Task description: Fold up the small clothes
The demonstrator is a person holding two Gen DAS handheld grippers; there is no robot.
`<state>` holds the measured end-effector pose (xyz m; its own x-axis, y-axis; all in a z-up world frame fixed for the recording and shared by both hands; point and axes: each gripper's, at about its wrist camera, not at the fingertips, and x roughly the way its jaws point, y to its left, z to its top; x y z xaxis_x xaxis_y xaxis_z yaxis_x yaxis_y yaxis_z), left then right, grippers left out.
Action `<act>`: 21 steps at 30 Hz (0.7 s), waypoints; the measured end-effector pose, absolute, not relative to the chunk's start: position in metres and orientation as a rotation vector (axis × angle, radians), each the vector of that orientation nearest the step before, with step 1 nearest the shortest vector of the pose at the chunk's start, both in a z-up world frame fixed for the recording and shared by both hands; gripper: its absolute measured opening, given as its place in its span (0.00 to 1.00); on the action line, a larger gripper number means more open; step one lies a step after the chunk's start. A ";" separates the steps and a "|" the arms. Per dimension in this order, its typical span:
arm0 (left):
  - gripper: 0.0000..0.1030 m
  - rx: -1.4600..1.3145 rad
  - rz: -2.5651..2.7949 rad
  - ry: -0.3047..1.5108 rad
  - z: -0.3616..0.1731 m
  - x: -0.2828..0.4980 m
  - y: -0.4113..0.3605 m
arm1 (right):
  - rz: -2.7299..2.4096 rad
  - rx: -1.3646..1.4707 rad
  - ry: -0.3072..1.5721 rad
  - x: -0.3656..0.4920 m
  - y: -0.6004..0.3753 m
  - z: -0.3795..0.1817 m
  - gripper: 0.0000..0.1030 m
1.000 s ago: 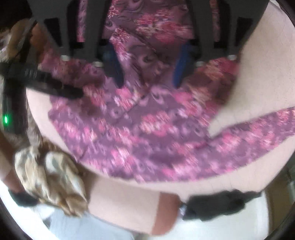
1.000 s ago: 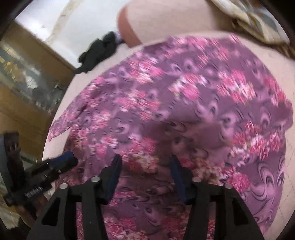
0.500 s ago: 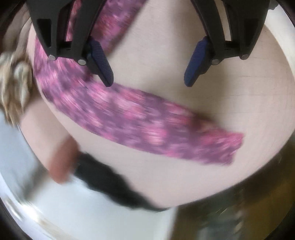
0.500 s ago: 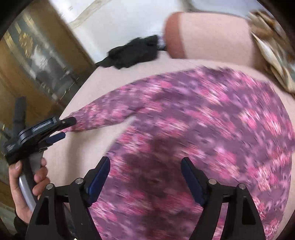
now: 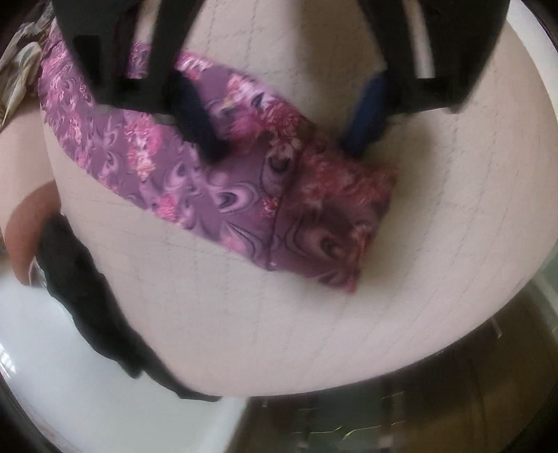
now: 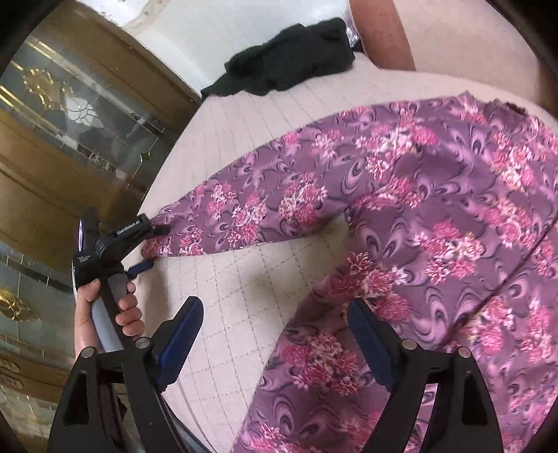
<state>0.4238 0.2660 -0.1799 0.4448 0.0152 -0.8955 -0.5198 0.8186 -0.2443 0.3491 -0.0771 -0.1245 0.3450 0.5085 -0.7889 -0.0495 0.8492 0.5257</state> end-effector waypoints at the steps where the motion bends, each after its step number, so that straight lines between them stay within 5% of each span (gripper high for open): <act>1: 0.31 -0.552 0.350 1.070 -0.179 0.423 0.265 | 0.377 0.455 1.172 0.349 -0.077 -0.125 0.85; 2: 0.15 -0.584 0.332 1.077 -0.178 0.422 0.265 | 0.374 0.453 1.170 0.348 -0.078 -0.125 0.84; 15: 0.13 -0.137 -0.061 0.533 -0.020 0.327 0.103 | 0.303 0.520 1.070 0.314 -0.143 -0.095 0.82; 21: 0.13 0.120 -0.463 0.442 -0.020 0.244 -0.035 | 0.221 0.602 0.979 0.269 -0.213 -0.084 0.81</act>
<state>0.2441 -0.0352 -0.0198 0.8021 -0.4055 -0.4385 0.4568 0.8895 0.0131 0.2693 -0.2131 -0.0838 0.5511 0.4366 -0.7111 0.0886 0.8168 0.5701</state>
